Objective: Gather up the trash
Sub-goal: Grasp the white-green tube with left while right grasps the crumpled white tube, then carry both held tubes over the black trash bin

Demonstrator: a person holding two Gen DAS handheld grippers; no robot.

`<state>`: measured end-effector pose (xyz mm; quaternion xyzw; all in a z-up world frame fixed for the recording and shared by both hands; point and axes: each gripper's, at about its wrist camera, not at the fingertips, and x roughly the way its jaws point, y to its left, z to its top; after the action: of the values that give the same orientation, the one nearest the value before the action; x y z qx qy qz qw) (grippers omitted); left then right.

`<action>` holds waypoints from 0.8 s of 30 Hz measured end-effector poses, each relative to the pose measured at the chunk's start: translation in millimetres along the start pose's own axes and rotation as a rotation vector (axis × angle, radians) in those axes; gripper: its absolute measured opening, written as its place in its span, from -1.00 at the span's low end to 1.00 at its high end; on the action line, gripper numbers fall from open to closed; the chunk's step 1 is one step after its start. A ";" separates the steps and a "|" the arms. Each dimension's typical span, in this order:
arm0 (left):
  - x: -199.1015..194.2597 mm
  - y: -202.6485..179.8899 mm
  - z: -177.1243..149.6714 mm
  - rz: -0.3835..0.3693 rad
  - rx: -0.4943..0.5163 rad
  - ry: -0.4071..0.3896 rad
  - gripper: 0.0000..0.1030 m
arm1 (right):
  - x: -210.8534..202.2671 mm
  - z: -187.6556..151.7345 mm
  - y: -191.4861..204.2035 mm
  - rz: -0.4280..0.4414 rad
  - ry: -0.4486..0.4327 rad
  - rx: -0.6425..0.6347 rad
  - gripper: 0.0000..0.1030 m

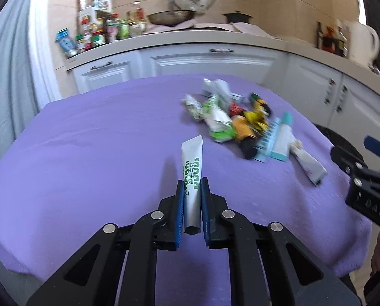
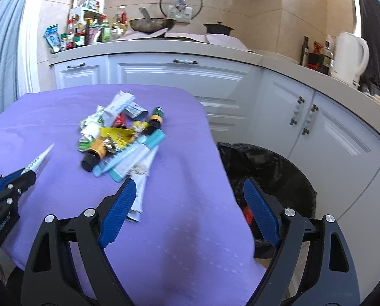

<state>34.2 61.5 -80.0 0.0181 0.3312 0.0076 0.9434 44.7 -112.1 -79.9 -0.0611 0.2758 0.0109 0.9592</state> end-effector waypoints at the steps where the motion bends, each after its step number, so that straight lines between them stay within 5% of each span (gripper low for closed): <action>1: 0.4 3.7 1.5 0.006 -0.008 0.000 -0.74 | 1.3 1.3 3.6 0.009 0.000 -0.005 0.63; 6: 8.1 24.4 6.3 0.055 -0.049 0.012 -0.74 | 10.7 2.6 24.5 0.038 0.015 -0.064 0.43; 12: 16.0 38.3 5.0 0.071 -0.077 0.032 -0.74 | 27.6 -0.4 36.8 0.049 0.062 -0.104 -0.03; 17: 19.1 41.9 4.0 0.072 -0.081 0.040 -0.74 | 36.0 -5.5 39.4 0.066 0.099 -0.118 -0.71; 24: 18.9 40.5 4.1 0.076 -0.082 0.042 -0.74 | 25.2 -2.8 34.3 0.016 0.024 -0.132 -0.71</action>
<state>51.4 102.4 -87.0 -0.0082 0.3493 0.0572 0.9352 62.7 -78.8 -99.5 -0.1221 0.2864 0.0358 0.9496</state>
